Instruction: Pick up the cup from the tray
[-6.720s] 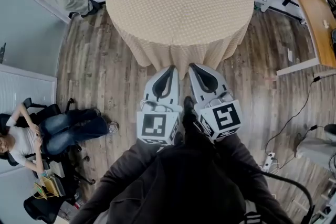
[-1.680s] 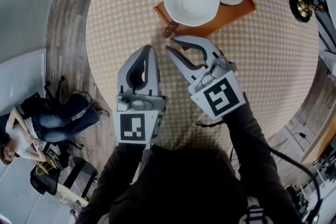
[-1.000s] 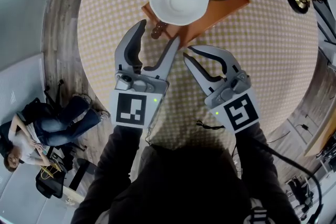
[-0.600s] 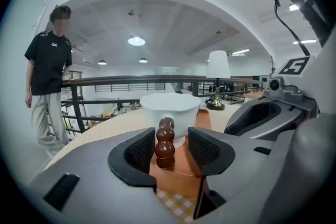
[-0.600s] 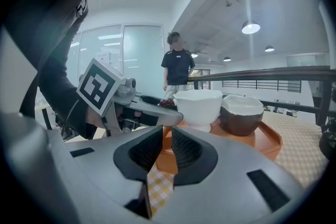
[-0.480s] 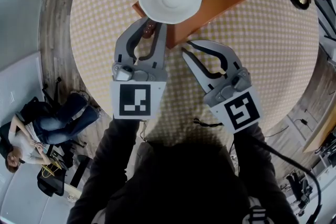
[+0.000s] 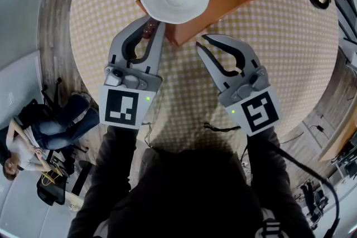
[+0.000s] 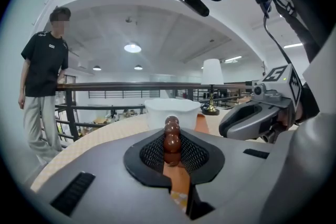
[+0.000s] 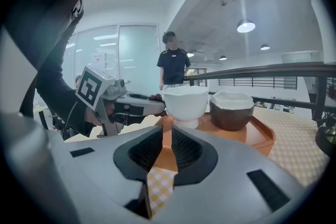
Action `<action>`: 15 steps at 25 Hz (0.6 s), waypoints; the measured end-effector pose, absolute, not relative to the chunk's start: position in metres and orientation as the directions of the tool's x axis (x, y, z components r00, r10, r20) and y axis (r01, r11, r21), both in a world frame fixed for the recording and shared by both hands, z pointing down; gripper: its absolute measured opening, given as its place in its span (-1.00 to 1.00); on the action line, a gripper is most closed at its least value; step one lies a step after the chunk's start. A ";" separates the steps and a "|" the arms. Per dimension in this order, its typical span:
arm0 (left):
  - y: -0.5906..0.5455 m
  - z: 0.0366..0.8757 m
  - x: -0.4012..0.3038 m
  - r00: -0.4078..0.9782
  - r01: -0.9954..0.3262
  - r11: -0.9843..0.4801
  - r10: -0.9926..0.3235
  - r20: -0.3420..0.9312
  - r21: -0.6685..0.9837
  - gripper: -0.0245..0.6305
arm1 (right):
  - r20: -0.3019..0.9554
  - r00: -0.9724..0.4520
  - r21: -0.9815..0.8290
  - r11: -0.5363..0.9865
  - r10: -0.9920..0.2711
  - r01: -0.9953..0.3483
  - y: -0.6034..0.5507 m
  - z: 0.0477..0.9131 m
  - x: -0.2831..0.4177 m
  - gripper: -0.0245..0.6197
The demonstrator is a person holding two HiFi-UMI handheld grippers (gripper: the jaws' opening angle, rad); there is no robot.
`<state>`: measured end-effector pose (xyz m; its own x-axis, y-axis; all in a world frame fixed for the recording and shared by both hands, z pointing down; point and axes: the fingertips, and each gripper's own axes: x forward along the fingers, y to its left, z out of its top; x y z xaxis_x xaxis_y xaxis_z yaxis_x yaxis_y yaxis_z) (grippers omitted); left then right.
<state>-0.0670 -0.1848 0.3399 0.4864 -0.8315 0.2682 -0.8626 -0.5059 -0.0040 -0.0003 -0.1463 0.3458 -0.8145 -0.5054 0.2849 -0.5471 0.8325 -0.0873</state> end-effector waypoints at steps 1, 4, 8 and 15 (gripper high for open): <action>-0.183 0.340 -0.068 0.495 -0.858 -0.514 -0.829 0.263 -0.005 -0.83 | 0.284 -0.814 -0.088 0.832 -0.506 -0.548 -0.147 0.346 0.000 -0.77; -0.178 0.340 -0.071 0.514 -0.847 -0.532 -0.822 0.245 -0.010 -0.83 | 0.292 -0.812 -0.091 0.831 -0.505 -0.549 -0.149 0.350 -0.001 -0.77; -0.180 0.342 -0.075 0.527 -0.841 -0.541 -0.820 0.225 -0.003 -0.83 | 0.283 -0.817 -0.099 0.832 -0.503 -0.546 -0.154 0.353 -0.006 -0.77; -0.175 0.333 -0.074 0.546 -0.831 -0.556 -0.816 0.191 0.001 -0.83 | 0.290 -0.815 -0.104 0.830 -0.502 -0.549 -0.153 0.354 -0.009 -0.77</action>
